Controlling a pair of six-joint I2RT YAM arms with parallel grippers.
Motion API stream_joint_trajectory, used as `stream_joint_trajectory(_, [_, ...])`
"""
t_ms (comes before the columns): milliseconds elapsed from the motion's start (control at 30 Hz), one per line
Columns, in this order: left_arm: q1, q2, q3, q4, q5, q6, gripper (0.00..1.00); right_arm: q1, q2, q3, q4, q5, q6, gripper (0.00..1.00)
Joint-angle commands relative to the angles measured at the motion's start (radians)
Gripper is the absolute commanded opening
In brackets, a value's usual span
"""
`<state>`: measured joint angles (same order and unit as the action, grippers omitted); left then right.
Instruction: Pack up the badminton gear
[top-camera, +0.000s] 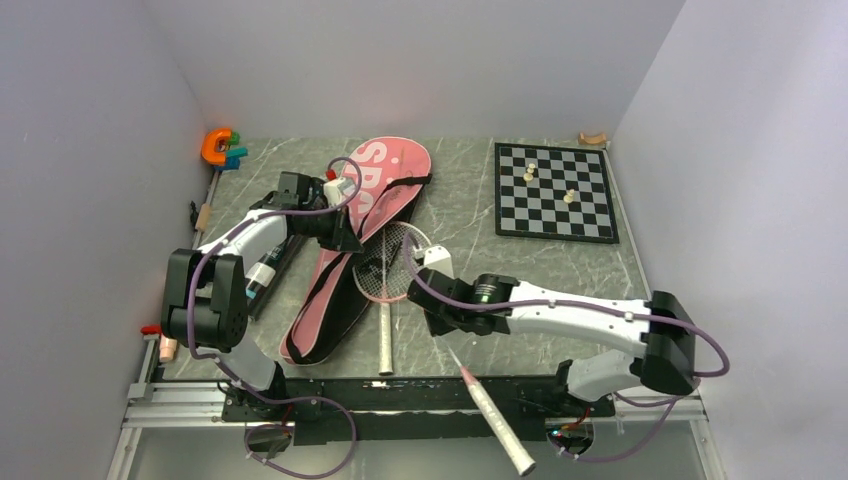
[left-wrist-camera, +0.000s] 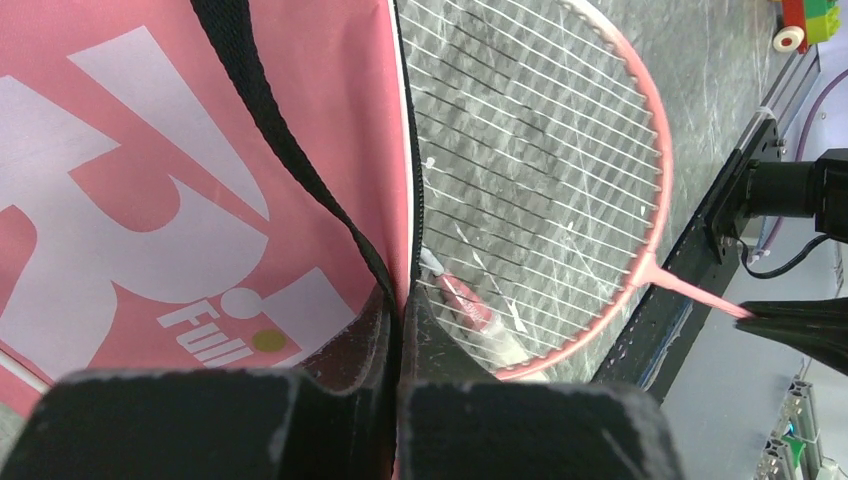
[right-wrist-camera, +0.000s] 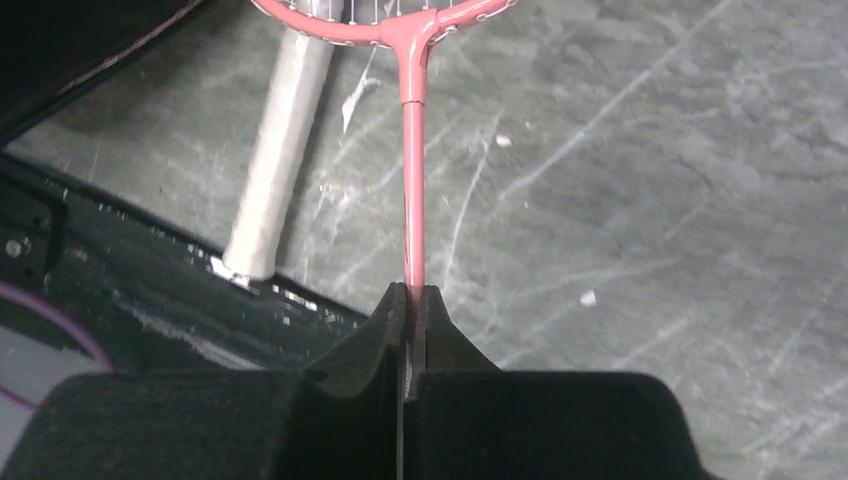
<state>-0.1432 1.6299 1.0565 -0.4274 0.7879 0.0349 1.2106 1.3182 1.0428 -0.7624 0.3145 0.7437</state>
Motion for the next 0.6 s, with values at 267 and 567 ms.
stream_joint_trajectory(267, [-0.024,-0.037,0.046,-0.038,0.039,0.035,0.00,-0.104,0.297,0.161,0.227,0.096,0.028,0.00])
stream_joint_trajectory(567, [-0.047,-0.038,0.070,-0.066,0.041,0.046,0.00,-0.163,0.361,0.107,0.628,-0.101,-0.010,0.00])
